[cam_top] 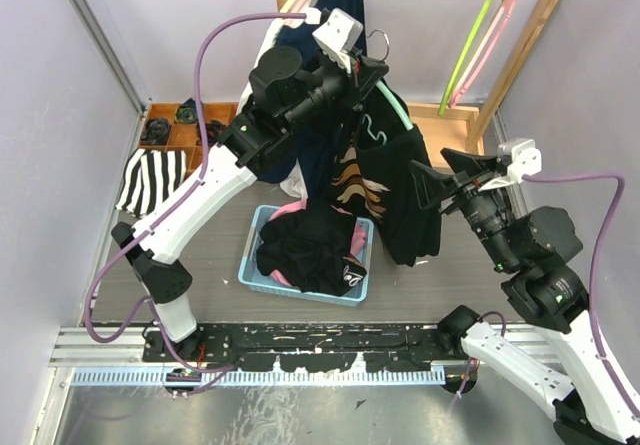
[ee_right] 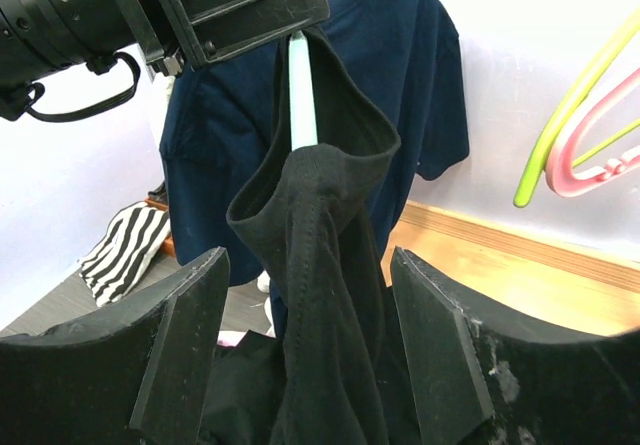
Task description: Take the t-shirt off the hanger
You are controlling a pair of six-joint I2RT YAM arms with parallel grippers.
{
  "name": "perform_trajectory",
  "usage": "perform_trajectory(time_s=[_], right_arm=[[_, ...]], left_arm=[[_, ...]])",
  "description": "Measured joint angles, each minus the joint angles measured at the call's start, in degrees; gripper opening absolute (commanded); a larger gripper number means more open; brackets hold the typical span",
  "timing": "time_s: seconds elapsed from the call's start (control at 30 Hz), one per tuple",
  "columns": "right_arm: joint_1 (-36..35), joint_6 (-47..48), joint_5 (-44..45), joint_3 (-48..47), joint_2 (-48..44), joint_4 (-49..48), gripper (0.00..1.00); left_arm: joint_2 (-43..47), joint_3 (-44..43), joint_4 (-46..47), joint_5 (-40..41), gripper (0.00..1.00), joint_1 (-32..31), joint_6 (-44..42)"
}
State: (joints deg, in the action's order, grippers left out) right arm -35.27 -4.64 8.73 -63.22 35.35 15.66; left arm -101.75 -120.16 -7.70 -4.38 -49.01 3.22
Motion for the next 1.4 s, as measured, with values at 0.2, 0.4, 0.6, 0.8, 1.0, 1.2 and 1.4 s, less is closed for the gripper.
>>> perform_trajectory(time_s=[0.2,0.4,0.6,0.8,1.0,1.2,1.4], right_arm=[[0.0,0.0,1.0,0.8,-2.2,1.9,0.71],[0.0,-0.2,1.2,3.4,-4.7,4.9,0.68],[0.0,-0.7,1.5,4.8,-6.6,7.3,0.56],[0.0,-1.4,1.7,5.7,-8.0,8.8,0.20],[0.0,-1.8,1.8,6.4,-8.7,9.4,0.11],[0.0,-2.1,1.9,6.9,-9.5,9.9,0.13],[0.0,-3.5,2.4,8.0,-11.5,11.6,0.48]], left_arm=[[-0.3,-1.6,-1.5,0.5,0.00,0.0,-0.1],[-0.9,-5.0,-2.9,1.3,0.00,0.1,-0.2],[-1.2,-6.5,-3.2,1.6,0.00,0.1,-0.2],[-2.0,-8.1,-3.4,2.0,0.00,0.1,-0.2],[-2.1,-8.3,-4.0,2.3,0.00,0.0,-0.6],[-2.1,-8.3,-5.1,2.9,0.00,-0.2,-0.6],[-3.0,-10.5,-6.3,3.9,0.00,-0.3,-0.7]])
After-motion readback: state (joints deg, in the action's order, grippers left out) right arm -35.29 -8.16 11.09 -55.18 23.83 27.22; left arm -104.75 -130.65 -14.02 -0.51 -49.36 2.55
